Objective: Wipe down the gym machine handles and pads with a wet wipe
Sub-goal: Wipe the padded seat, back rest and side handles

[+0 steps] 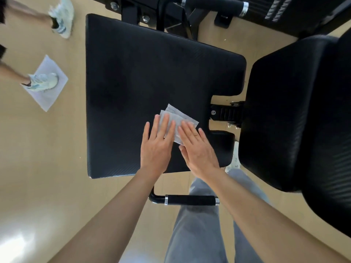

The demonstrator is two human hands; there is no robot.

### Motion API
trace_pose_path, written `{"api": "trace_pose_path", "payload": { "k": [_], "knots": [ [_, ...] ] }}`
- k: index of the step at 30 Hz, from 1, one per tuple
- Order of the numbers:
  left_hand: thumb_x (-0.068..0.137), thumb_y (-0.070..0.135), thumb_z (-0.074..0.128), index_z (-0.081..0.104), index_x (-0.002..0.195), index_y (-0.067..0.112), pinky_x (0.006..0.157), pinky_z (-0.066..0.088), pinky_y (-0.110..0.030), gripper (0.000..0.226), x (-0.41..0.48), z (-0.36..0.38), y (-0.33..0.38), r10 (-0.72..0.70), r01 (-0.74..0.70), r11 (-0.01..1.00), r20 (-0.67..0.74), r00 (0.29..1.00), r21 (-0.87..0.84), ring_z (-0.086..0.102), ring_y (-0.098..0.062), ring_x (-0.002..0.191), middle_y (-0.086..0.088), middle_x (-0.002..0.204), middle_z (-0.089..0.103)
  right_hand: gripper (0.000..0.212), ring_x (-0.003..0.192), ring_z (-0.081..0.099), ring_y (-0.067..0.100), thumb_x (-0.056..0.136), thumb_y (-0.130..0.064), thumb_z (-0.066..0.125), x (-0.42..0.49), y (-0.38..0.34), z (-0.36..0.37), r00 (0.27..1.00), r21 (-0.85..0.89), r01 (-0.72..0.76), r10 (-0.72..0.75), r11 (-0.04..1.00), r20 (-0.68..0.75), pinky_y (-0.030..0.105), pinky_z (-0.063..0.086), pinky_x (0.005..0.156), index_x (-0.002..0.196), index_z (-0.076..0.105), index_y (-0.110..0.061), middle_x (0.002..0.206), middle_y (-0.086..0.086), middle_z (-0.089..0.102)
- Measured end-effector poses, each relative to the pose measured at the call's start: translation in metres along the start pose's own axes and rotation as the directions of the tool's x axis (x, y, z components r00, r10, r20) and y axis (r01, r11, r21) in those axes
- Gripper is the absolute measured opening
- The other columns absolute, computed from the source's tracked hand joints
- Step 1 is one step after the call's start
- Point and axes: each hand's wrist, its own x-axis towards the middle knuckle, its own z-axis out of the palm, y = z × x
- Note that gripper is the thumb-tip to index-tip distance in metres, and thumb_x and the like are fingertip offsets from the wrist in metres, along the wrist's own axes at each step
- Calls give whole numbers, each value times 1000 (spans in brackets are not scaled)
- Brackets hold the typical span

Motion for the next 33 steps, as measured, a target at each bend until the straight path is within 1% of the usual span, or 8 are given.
{"api": "trace_pose_path", "payload": {
  "k": [4,9,15,17,19,24,29,33],
  "knots": [
    [106,31,50,20,163,22,125,12,-60,65,26,-1,18,61,-62,998,48,997,15,6,-41,157,-10,171,9,60,158,3,18,109,-35,28,2,19,-11,989,-118,-131,137,984,47,47,13,128,162,12,-12,171,5,6],
    [106,32,47,20,163,25,126,8,-59,63,27,2,43,90,-89,996,70,994,-13,6,-39,157,-9,172,10,66,158,2,22,106,-35,34,-18,28,-11,972,-133,-208,220,969,85,45,9,128,162,10,-9,170,8,4],
    [109,34,42,22,163,22,126,12,-58,59,-49,7,55,88,-82,996,157,984,-42,6,-37,158,-9,171,10,62,158,1,24,107,-35,24,-78,23,1,970,-213,-119,159,970,184,46,12,128,161,14,-6,170,12,4],
    [109,36,40,22,163,20,126,12,-58,59,-66,6,54,76,-72,997,193,978,-27,5,-37,158,-10,172,8,62,158,3,26,107,-33,31,-87,18,4,971,-222,-84,130,971,202,46,11,128,160,18,-4,169,14,7],
    [109,38,38,21,163,17,126,11,-58,60,-73,5,51,43,-44,999,207,977,-3,5,-37,158,-12,171,8,64,158,3,26,106,-31,39,-88,11,8,976,-189,-68,105,980,192,45,11,128,159,19,-2,169,16,8],
    [110,43,24,13,164,12,127,6,-55,63,-51,4,35,29,-38,998,200,979,41,-2,-34,159,-14,172,2,65,158,0,21,107,-34,34,-57,-3,17,985,-86,-54,68,995,158,46,16,127,162,11,-8,170,11,5],
    [108,40,26,13,164,14,128,5,-55,63,-13,4,37,149,-151,989,171,974,-3,-4,-34,158,-14,171,1,63,157,-5,18,109,-38,27,-46,19,8,978,-181,-170,189,969,94,46,6,128,163,6,-14,171,5,-2],
    [106,40,31,13,164,18,128,5,-54,65,-10,12,63,285,-279,959,173,943,-57,-3,-34,158,-12,172,1,59,158,-4,21,110,-35,22,-79,42,8,954,-242,-269,292,932,67,49,12,128,163,7,-14,171,7,0]
  ]
}}
